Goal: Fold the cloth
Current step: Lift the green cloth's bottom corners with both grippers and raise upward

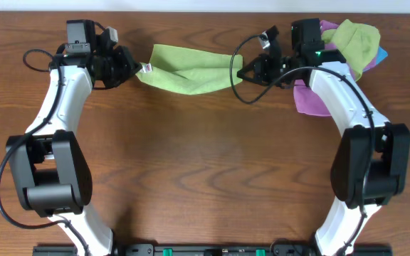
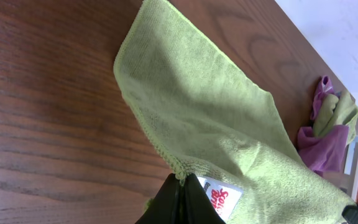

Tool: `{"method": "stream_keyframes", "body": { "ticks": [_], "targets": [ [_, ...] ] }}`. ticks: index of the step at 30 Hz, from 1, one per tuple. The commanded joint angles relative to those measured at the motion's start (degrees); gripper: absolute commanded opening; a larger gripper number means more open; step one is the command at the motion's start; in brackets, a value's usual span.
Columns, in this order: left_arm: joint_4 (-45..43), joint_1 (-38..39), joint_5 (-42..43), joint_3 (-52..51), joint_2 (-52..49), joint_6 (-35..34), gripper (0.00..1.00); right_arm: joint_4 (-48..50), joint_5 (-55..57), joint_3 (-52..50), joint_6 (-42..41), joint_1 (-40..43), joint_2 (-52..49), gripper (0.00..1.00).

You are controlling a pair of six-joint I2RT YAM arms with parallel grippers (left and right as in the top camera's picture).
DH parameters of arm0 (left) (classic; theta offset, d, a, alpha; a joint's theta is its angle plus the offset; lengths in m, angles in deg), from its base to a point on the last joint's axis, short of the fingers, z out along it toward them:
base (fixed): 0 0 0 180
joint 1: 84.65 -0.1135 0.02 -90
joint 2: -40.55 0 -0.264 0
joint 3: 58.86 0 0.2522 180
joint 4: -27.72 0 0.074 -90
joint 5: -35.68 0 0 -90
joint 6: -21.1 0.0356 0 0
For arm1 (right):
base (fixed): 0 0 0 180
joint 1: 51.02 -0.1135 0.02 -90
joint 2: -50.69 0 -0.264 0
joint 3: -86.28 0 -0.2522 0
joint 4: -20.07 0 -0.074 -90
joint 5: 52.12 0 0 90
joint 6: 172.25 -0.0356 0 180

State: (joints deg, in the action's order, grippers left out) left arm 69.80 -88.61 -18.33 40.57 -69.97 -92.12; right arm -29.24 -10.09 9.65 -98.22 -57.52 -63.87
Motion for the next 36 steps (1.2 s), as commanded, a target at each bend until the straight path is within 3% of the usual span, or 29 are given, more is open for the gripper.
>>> {"method": "stream_keyframes", "body": {
  "ticks": [1, 7, 13, 18, 27, 36],
  "targets": [
    [0.6, -0.1, 0.5, 1.6, 1.7, -0.6, 0.06, -0.5, -0.5, 1.5, -2.3, 1.2, 1.7, 0.01],
    [0.0, 0.9, 0.3, 1.6, 1.7, -0.3, 0.06, -2.1, -0.4, 1.5, -2.2, 2.4, 1.8, 0.01],
    [-3.4, 4.5, -4.7, 1.6, 1.7, 3.2, 0.06, -3.5, 6.6, 1.5, -2.0, 2.2, 1.8, 0.01],
    [1.2, 7.0, -6.6, 1.6, 1.7, 7.0, 0.05, -8.0, 7.5, 1.5, 0.9, 1.8, 1.8, 0.01],
    [12.3, 7.4, -9.6, 1.6, 2.6, 7.0, 0.06, -17.9, 7.5, 1.5, 3.5, 1.7, 1.9, 0.02],
    [18.0, 7.5, -12.7, 1.6, 9.4, 9.4, 0.06, -23.5, 13.6, 1.5, 6.0, 0.5, 7.1, 0.01]
  ]
}}
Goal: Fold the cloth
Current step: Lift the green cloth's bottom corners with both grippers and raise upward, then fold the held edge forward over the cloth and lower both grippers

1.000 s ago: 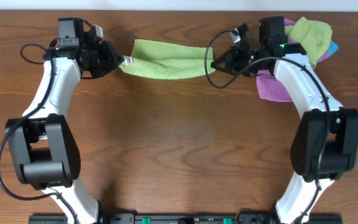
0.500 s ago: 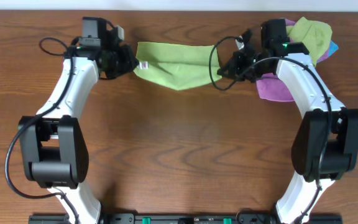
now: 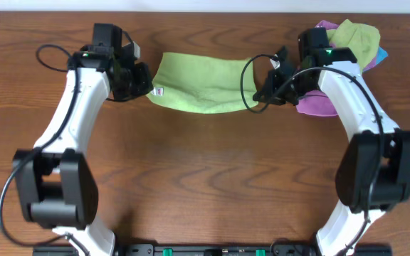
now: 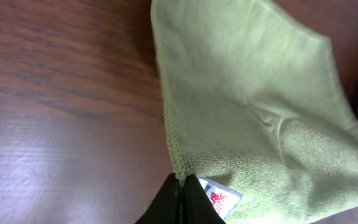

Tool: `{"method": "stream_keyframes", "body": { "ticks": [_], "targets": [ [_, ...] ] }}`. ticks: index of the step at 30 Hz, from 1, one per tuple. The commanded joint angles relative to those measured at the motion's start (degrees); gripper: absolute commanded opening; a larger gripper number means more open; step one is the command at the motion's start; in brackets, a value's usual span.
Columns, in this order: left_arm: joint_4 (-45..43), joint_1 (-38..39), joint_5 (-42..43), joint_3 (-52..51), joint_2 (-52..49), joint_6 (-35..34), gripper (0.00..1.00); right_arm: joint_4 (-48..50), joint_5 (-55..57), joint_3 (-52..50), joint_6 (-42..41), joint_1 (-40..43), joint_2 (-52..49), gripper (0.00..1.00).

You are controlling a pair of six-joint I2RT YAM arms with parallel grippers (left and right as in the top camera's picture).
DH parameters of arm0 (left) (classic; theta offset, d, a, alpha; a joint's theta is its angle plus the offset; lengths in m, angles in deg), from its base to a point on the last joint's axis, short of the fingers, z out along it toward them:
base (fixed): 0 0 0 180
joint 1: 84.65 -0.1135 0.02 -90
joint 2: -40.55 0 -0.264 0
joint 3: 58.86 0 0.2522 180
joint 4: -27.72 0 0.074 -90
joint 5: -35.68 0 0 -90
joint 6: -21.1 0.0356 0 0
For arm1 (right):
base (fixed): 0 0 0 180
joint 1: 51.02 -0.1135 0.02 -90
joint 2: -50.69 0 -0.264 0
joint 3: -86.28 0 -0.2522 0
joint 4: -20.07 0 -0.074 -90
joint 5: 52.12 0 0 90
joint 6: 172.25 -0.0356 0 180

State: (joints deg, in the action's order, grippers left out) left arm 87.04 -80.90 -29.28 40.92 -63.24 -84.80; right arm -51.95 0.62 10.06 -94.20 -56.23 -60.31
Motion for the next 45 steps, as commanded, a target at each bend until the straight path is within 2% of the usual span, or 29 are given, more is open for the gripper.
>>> {"method": "stream_keyframes", "body": {
  "ticks": [1, 16, 22, 34, 45],
  "targets": [
    [1.5, 0.0, -1.7, 1.2, 3.4, 2.4, 0.06, -1.8, 4.3, 1.1, 2.4, -1.1, 4.5, 0.01],
    [8.6, 7.4, -8.1, 0.6, 3.8, 2.6, 0.06, -10.9, 11.7, 1.1, 4.3, -3.9, 7.0, 0.01],
    [6.2, 7.4, -11.8, 0.6, 3.8, 1.8, 0.06, -8.8, 13.2, 1.1, 2.9, -3.8, 7.0, 0.01],
    [-2.6, 7.4, -11.8, 0.6, -0.5, 1.5, 0.06, -0.7, 15.4, 1.1, 0.4, -3.8, 6.1, 0.01],
    [-9.4, 7.4, -11.8, 0.6, -5.0, 1.7, 0.06, 4.8, 15.2, 1.0, -3.8, -3.9, -1.8, 0.01]
  ]
}}
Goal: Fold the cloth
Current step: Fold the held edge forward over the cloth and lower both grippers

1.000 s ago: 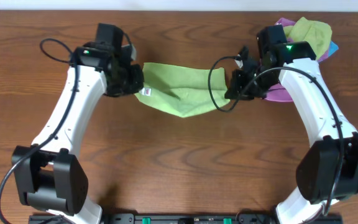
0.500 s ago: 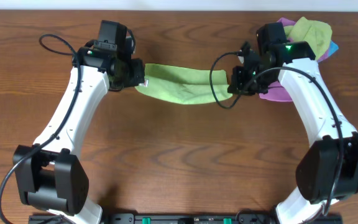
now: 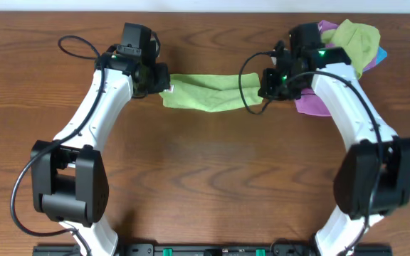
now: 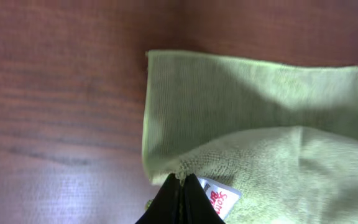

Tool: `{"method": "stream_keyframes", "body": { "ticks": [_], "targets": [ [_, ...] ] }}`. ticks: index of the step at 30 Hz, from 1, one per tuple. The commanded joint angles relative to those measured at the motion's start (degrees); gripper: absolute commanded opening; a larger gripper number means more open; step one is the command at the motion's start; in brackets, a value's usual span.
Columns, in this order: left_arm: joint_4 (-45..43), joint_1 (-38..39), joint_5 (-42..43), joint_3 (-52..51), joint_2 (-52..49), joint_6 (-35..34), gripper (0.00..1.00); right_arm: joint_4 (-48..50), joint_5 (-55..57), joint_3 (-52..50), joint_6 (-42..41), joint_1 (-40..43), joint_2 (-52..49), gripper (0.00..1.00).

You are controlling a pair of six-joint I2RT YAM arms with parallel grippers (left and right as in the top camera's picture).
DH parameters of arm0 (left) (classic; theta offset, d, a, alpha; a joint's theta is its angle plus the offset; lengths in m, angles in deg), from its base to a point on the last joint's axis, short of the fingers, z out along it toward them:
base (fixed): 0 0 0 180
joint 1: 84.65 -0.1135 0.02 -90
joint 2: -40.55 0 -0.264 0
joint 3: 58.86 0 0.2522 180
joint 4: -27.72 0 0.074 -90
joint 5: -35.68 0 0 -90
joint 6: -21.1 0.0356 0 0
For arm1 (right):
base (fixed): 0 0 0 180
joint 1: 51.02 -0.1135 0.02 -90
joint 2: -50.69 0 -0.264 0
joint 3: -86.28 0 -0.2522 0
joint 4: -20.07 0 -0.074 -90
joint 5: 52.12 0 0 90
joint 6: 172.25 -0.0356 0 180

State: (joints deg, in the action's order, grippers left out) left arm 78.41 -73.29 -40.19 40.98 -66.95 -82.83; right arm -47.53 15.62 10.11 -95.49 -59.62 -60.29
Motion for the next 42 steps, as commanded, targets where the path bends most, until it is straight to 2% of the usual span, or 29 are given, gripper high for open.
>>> {"method": "stream_keyframes", "body": {
  "ticks": [1, 11, 21, 42],
  "targets": [
    [-1.3, -0.2, -1.3, 0.5, -1.5, -0.2, 0.05, 0.8, 0.2, 1.0, -2.6, -0.5, -2.2, 0.01],
    [-4.3, -1.1, -1.6, 0.5, -5.3, -0.2, 0.05, 7.9, 1.5, 1.0, -3.9, -0.3, -3.5, 0.01],
    [-10.1, -1.1, -1.4, 0.5, -5.7, -0.2, 0.06, 11.3, 2.8, 1.0, -5.2, 0.7, -6.1, 0.01],
    [-14.6, -1.1, 1.6, 0.5, -10.4, 0.3, 0.06, 17.3, 5.1, 1.0, -5.6, 3.4, -8.3, 0.01]
  ]
}}
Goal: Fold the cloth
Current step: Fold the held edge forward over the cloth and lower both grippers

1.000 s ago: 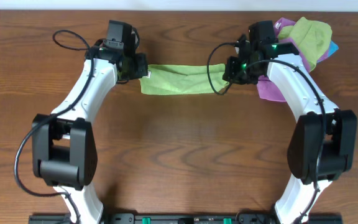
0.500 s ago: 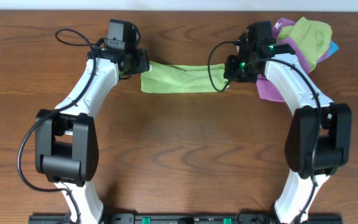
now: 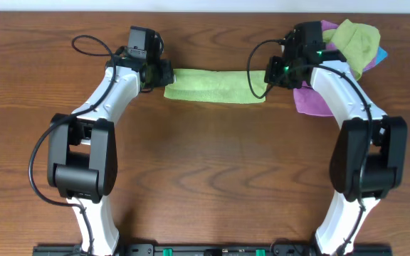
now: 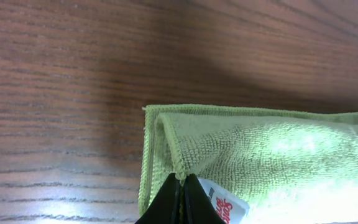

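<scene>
A lime-green cloth lies on the table at the back middle as a narrow folded strip. My left gripper is at its left end, shut on the upper layer's corner; in the left wrist view the black fingertips pinch the cloth's hem next to a white tag, with the lower layer's edge showing underneath. My right gripper is at the strip's right end, apparently pinching that corner, though its jaws are hidden by the wrist.
A heap of other cloths, purple, green and a bit of blue, lies at the back right behind the right arm. The brown wooden table stretches in front of the strip. The table's far edge is close behind.
Both grippers have moved toward the far edge and down. The held edge now lies on the lower layer, so the cloth is a flat, narrower strip instead of a sagging band.
At first both grippers held the cloth's two corners, stretched wide between them. Then it hung broader and nearer the middle. Later the held edge stood over the back part, and now the cloth lies folded in half lengthwise with both grippers at its ends.
</scene>
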Tool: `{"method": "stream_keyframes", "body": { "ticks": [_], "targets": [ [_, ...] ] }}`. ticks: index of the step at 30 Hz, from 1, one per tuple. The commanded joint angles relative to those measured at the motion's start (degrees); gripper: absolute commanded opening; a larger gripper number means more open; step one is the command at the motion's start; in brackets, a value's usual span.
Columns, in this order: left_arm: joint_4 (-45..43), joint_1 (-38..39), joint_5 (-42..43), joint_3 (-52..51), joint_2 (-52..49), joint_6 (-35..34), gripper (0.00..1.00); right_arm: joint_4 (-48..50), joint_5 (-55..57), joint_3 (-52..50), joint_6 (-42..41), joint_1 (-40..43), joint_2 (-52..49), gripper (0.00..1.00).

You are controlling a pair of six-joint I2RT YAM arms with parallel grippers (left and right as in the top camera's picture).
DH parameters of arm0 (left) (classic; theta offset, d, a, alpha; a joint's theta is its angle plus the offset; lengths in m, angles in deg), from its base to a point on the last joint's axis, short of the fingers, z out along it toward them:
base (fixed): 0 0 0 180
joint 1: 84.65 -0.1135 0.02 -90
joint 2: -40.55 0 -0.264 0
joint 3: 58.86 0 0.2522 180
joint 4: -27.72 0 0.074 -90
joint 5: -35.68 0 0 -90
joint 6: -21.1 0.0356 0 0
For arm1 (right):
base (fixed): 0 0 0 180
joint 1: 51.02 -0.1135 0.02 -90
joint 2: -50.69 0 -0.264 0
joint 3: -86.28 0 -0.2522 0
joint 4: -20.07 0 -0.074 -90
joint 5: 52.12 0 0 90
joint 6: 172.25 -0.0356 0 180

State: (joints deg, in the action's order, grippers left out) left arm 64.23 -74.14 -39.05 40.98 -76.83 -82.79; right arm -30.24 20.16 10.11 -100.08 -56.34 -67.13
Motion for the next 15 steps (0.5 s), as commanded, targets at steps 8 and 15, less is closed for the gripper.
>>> {"method": "stream_keyframes", "body": {
  "ticks": [8, 15],
  "targets": [
    [-1.1, -0.2, 1.1, 0.5, -3.0, 0.2, 0.06, 0.6, -0.7, 1.0, -1.9, -1.4, -4.4, 0.01],
    [-2.4, -0.2, 2.2, 0.5, -5.3, 0.2, 0.06, 0.6, -0.5, 1.0, -2.3, -2.6, -5.6, 0.01]
  ]
}}
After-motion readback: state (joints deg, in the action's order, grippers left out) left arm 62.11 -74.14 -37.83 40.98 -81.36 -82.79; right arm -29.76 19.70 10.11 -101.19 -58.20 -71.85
